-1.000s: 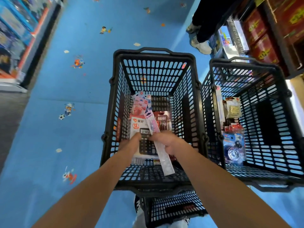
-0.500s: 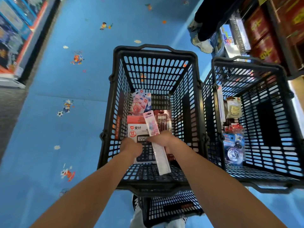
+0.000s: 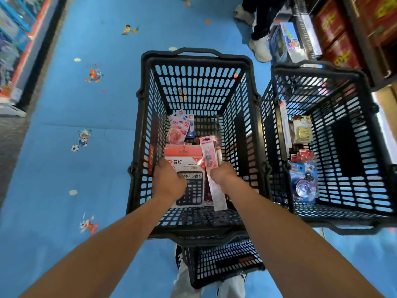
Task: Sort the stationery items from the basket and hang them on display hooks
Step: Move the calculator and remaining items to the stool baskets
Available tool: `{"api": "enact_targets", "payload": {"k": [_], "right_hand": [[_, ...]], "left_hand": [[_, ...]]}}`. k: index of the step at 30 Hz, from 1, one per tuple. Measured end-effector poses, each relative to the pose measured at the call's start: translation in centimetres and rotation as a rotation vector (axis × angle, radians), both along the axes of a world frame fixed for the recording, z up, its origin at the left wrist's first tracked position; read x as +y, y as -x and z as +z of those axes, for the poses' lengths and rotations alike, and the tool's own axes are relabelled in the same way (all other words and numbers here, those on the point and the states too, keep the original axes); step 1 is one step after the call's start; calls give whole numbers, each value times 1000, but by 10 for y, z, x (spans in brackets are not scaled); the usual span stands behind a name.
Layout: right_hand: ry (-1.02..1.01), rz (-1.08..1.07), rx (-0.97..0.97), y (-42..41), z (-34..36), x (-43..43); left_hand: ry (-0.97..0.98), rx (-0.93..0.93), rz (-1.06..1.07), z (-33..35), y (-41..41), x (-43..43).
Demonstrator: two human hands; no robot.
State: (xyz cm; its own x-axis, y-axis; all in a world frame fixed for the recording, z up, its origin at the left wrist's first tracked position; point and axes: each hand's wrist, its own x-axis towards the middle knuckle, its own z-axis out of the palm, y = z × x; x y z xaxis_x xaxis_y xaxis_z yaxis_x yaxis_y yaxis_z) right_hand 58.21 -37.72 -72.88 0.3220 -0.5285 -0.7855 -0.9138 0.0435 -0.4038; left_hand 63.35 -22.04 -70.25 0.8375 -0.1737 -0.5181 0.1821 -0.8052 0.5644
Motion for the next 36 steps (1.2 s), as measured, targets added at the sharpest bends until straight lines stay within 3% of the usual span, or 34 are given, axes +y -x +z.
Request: {"api": "enact_targets", "payload": {"k": [7,12,16,19,24,29,32,36], "right_hand": [[55,82,27,-3,14,-2],[120,276,-28,-3,49,-12],[282,519,-235,3,91,-21],[431,573,-434,13,122,-39],[527,355,-665,56,152,-98],[523,77,-571,115,142,-181],[537,105,-377,155,123,-225],[235,155,-156,192,82,-264]], "left_hand": [[-77,-125,-162,11,-7,-9],[-75,-193,-220,29,-8,-24],[-15,-252,-279,58,-9,-46],[73,-318,-284,84,-11,-68],[228,-404,-352,120,8,-122],[346,-401,-502,130,61,-193],[348,-339,-560,118,103,-234],[262,-97,-545,88,148,-280]]}}
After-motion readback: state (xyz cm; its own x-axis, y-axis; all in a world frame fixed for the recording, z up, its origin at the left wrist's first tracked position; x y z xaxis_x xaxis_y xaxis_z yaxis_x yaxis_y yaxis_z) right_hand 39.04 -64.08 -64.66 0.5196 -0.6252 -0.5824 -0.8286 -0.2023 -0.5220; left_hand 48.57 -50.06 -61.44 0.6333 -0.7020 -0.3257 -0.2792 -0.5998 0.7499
